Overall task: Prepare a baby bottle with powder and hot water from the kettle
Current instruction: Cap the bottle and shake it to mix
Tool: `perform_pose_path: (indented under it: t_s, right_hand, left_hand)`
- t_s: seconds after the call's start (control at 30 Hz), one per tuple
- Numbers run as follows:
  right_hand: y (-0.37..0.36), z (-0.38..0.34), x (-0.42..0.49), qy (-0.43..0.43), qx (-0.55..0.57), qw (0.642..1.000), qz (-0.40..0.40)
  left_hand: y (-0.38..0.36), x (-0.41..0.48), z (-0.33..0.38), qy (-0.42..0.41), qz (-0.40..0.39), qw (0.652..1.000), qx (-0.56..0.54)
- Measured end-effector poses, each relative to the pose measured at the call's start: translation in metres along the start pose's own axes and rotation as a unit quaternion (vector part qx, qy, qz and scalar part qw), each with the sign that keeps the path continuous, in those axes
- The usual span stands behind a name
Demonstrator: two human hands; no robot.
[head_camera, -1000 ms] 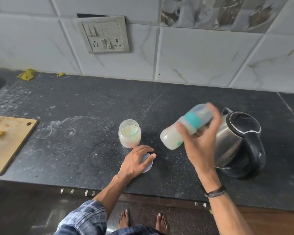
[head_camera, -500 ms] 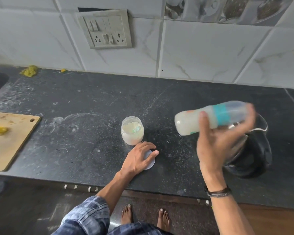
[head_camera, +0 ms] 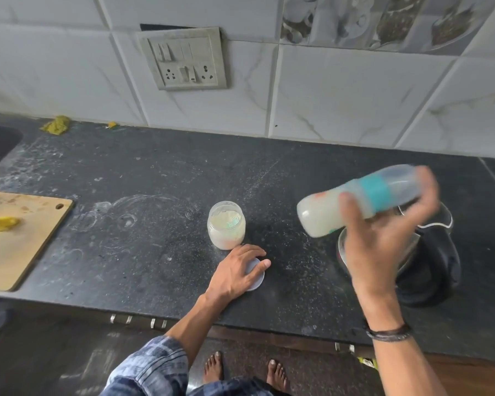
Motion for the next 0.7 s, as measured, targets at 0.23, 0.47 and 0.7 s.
perform_pose_path:
  t_s: [0.23, 0.47, 0.7]
  right_hand:
    - [-0.019, 0.022, -0.006, -0.134, -0.029, 0.984, -0.112]
    - [-0.001, 0.011, -0.005, -0.031, -0.050, 0.998, 0.019]
    - [0.013, 0.005, -0.006, 0.009, -0.028, 0.997, 0.064]
  left_hand:
    - [0.001, 0.000, 0.000, -0.005, -0.002, 1.000, -0.001]
    - [0.001, 0.000, 0.001, -0.002, -0.002, 1.000, -0.007]
    - [0.002, -0.001, 0.003, -0.001, -0.002, 1.000, -0.003]
Point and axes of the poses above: each hand's wrist, its own x-axis towards the middle knuckle, its own y-axis out of the back of the hand, z = x × y, the point moved 5 cm from there along x, towards the middle knuckle, and after that the axes turned 7 degrees about x, right-handed, at the moved point
